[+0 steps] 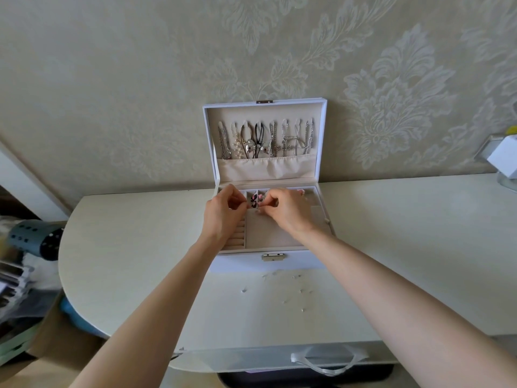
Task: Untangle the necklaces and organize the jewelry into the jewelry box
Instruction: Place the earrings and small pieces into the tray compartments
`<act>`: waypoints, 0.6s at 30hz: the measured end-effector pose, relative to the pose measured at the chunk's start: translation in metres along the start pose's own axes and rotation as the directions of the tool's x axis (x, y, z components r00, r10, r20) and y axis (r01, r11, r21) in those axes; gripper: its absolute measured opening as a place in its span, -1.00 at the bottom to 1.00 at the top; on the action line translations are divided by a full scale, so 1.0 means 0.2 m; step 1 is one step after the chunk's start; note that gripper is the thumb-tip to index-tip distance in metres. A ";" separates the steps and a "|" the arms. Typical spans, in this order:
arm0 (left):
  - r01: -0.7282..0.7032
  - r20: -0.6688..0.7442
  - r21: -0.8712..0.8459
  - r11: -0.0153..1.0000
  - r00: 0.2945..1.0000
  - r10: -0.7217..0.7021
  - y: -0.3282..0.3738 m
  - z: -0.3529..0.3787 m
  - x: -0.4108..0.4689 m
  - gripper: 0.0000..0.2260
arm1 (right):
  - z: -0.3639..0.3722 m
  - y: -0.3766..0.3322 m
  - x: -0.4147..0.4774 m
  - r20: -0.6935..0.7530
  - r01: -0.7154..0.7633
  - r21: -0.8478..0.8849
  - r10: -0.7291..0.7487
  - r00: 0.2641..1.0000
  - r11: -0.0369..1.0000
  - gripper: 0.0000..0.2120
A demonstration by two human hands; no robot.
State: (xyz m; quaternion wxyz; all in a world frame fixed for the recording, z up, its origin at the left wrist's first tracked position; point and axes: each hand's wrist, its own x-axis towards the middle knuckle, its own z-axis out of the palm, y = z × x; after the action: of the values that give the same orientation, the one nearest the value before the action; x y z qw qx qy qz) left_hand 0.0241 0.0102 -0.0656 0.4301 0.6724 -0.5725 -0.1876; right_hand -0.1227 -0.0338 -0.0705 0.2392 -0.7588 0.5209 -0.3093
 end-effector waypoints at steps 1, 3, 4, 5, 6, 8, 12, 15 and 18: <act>-0.007 0.004 0.001 1.000 1.000 0.007 0.00 0.00 0.00 -0.89 | 0.00 0.00 0.00 0.003 0.005 -0.011 -0.005 1.000 1.000 -0.93; -0.023 0.016 -0.004 1.000 1.000 0.023 0.00 0.00 0.00 -0.88 | 0.00 0.00 0.00 0.021 0.027 -0.025 -0.026 0.999 0.999 -0.90; -0.030 0.022 -0.010 1.000 0.999 0.030 0.00 0.00 0.00 -0.89 | 0.00 0.00 0.00 0.030 0.044 -0.034 -0.043 0.999 0.998 -0.88; -0.038 0.028 -0.014 0.999 0.999 0.039 0.00 0.00 0.00 -0.90 | -0.01 0.00 -0.01 0.036 0.068 -0.053 -0.066 0.997 0.996 -0.88; -0.046 0.034 -0.012 0.999 0.998 0.047 0.00 0.00 0.00 -0.92 | -0.01 0.00 -0.01 0.041 0.102 -0.078 -0.099 0.994 0.992 -0.88; -0.059 0.040 0.002 0.998 0.997 0.059 -0.01 0.00 0.00 -0.95 | -0.02 0.02 -0.03 0.074 0.188 -0.136 -0.180 0.981 0.973 -0.89; -0.065 0.030 0.035 0.997 0.998 0.064 -0.01 0.01 0.00 -0.94 | -0.04 0.05 -0.06 0.167 0.306 -0.172 -0.278 0.946 0.937 -0.86; -0.061 0.027 0.076 0.995 0.998 0.059 0.00 0.01 0.00 -0.95 | -0.07 0.06 -0.07 0.107 0.229 -0.040 -0.224 0.969 0.973 -0.79; -0.075 0.043 0.184 0.980 0.997 0.068 0.00 0.01 -0.01 -0.96 | -0.12 0.06 -0.09 0.065 0.125 0.072 -0.130 0.989 0.990 -0.75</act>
State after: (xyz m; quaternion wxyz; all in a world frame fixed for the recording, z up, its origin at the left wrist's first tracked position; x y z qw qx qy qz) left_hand 0.0227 0.0105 -0.0676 0.3616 0.6850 -0.6190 -0.1301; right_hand -0.1532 -0.0216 -0.0657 0.2628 -0.7922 0.4520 -0.3149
